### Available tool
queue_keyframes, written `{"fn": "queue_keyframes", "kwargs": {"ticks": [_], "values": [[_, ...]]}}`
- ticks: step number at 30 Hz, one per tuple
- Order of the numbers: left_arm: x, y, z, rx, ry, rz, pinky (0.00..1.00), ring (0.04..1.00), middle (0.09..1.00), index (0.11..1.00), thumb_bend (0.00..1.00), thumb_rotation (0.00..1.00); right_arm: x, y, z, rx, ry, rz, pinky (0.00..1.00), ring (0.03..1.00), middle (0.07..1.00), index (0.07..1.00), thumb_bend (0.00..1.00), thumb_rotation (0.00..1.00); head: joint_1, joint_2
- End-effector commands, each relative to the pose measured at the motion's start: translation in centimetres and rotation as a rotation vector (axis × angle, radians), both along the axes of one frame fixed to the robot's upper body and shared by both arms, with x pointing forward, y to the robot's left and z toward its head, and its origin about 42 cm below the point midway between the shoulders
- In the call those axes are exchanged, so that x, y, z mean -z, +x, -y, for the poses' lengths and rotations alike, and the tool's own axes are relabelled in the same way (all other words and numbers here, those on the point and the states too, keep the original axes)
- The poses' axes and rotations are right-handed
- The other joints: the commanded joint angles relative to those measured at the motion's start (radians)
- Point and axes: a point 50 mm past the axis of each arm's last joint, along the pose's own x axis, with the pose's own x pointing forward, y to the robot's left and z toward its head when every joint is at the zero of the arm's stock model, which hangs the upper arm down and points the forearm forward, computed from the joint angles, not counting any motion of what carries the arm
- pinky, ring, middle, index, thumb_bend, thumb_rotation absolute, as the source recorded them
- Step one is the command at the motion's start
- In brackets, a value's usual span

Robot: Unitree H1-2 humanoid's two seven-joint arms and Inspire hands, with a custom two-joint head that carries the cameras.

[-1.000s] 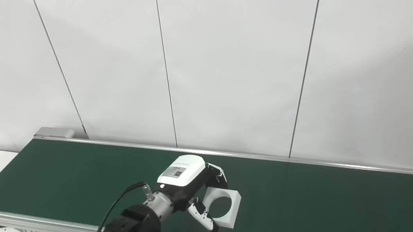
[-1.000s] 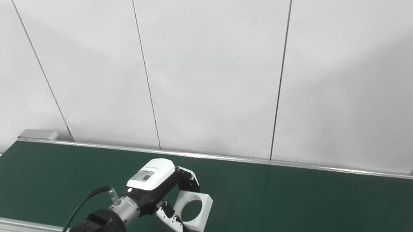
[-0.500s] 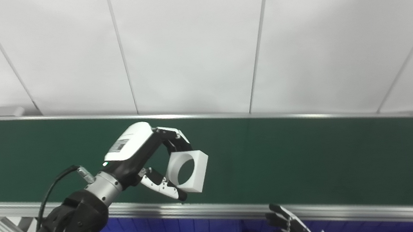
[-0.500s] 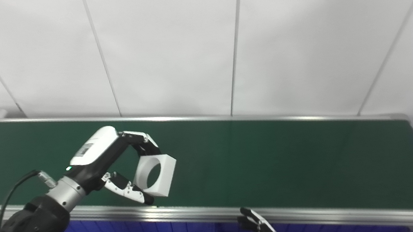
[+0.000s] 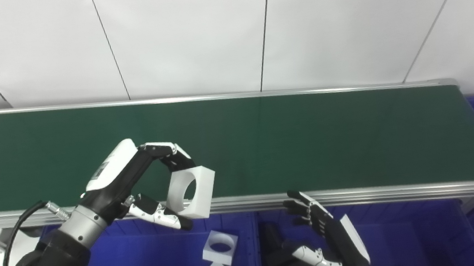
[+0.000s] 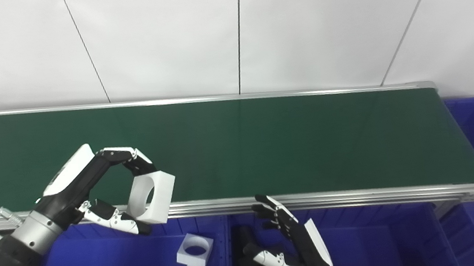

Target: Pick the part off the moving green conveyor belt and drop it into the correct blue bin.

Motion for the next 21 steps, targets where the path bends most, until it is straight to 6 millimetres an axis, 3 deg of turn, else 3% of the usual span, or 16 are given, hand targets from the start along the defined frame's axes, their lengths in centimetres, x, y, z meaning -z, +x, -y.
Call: {"fn": "queue_keyframes", "kwargs": {"ticks": [1,9,17,21], "values": [[-1.5,-0.7,-0.7,0.016,0.014,0.053,0.76,0.528,0.452,0.513,0.52,0.0,-1.3,0.5,-0.3,0.002,0.011,0.048,0.73,0.798,0.813,0.874,0.74,0.54,0.0,0.007],[-0.8,-2.7,-1.3,0.015,-0.005,-0.009,0.76,0.547,0.462,0.508,0.52,0.0,-1.7,0.5,-0.2,0.014,0.007,0.051,0.72,0.791,0.809,0.869,0.74,0.53,-0.006,0.025],[1.7,-3.3,-2.0,0.009,0.007,-0.095,0.73,0.541,0.469,0.5,0.52,0.0,-2.0,0.5,-0.2,0.015,0.011,0.054,0.72,0.79,0.808,0.871,0.73,0.52,-0.007,0.035],[4.1,-3.0,-2.1,0.003,-0.012,-0.164,0.75,0.537,0.465,0.501,0.52,0.0,-2.1,0.5,-0.2,0.018,0.009,0.054,0.72,0.791,0.807,0.87,0.73,0.52,-0.005,0.042]]}}
